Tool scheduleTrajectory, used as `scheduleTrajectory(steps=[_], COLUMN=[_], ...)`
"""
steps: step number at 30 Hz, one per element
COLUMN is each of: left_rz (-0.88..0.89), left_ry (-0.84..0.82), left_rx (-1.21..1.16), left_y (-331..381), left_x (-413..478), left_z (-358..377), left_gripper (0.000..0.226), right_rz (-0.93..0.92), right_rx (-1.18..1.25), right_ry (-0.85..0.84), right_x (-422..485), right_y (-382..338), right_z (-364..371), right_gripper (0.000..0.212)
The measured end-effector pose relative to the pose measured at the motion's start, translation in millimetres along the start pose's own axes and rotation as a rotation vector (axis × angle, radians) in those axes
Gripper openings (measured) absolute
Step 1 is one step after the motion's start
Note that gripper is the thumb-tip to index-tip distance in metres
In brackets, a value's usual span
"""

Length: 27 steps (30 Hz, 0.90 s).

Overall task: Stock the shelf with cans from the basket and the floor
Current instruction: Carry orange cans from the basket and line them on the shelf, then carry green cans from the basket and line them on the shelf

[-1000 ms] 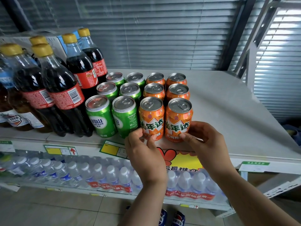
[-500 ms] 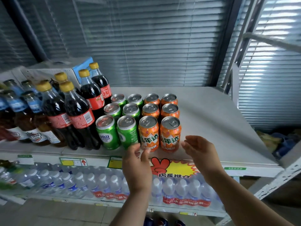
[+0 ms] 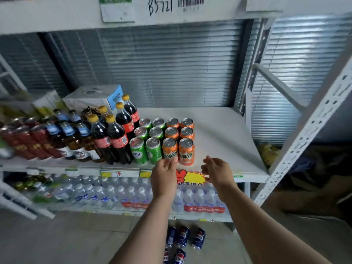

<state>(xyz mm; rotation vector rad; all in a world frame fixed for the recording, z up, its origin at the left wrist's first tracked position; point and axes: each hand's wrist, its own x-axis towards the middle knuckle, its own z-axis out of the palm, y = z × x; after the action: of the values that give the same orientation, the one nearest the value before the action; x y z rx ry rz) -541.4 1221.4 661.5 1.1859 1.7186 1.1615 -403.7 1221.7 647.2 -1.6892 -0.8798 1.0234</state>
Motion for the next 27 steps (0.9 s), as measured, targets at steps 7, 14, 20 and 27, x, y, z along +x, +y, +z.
scheduleTrajectory(steps=[7,14,20,27], left_rz=[0.009,0.008,0.014,0.109], left_ry=[-0.058,-0.101,-0.152,-0.359], left_rx=[-0.014,-0.079,-0.100,-0.107], left_y=[51.9,68.8,66.0,63.8], left_x=[-59.9,-122.8,-167.1,-224.7], left_z=[-34.5,-62.0,-83.1,-105.3], left_gripper=[0.038,0.029,0.035,0.029], right_rz=[-0.014,-0.057,-0.078,-0.076], right_rx=[0.066,0.082,0.173,0.250], right_ry=[-0.045,-0.014,0.132,0.293], right_x=[-74.2,-149.3,-217.4,-302.4], right_y=[-37.4,-50.7,-55.7,-42.0], right_z=[-28.0,-55.0,-63.3,-74.2], right_gripper=[0.032,0.037,0.039,0.039])
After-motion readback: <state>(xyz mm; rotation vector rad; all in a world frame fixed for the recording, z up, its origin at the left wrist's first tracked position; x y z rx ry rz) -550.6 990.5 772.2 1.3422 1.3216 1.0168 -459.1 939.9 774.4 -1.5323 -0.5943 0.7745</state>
